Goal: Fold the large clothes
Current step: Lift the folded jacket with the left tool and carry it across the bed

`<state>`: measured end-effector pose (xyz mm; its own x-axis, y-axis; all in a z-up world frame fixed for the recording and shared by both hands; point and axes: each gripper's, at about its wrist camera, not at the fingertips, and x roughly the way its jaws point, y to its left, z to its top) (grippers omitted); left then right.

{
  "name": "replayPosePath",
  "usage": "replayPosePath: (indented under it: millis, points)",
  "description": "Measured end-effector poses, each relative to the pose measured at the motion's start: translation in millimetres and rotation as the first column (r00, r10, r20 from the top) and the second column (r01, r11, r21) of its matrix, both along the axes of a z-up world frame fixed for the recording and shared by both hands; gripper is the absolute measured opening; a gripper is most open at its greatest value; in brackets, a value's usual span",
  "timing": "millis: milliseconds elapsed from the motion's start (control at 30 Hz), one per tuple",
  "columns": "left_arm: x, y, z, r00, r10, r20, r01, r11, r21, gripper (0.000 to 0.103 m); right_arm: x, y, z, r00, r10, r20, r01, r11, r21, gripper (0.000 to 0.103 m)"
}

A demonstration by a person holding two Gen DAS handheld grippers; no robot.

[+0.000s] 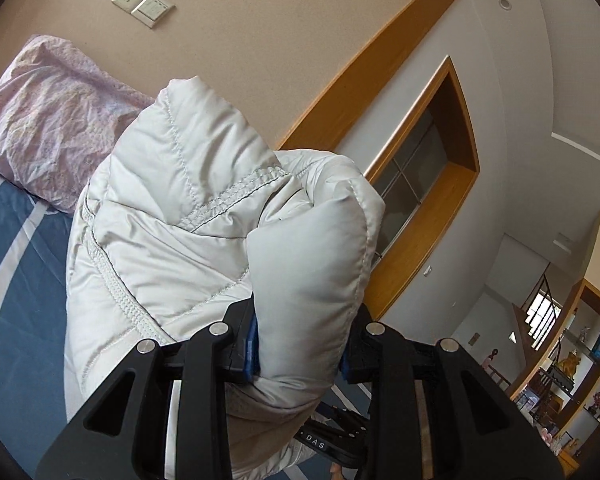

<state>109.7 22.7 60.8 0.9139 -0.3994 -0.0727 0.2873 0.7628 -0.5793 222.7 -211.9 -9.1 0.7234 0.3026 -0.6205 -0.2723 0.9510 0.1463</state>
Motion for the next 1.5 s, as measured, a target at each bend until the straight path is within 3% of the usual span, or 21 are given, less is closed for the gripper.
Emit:
replayPosePath:
  millis: [367, 633, 1100, 1500]
  points:
    - [28.2, -61.2, -19.7, 0.993, -0.096, -0.073, 0.099, 0.994, 0.036, 0.029, 41.7, -97.5, -15.4, 0.971, -0.231, -0.062, 0.23, 0.973, -0.025, 0.064]
    - [47.1, -105.5, -38.1, 0.975, -0.152, -0.162, 0.17, 0.98, 0.103, 0.029, 53.2, -147.4, -29.0, 0.944, -0.315, -0.103, 0.313, 0.949, -0.031, 0.064]
    - [74.5, -142.7, -62.8, 0.951, -0.159, -0.265, 0.213, 0.958, 0.192, 0.03, 70.6, -175.3, -53.7, 0.929, -0.329, -0.171, 0.322, 0.944, -0.068, 0.064]
    - [85.5, -165.7, -76.8, 0.939, -0.145, -0.311, 0.231, 0.937, 0.263, 0.03, 91.5, -182.6, -64.0, 0.937, -0.288, -0.199, 0.247, 0.947, -0.206, 0.064]
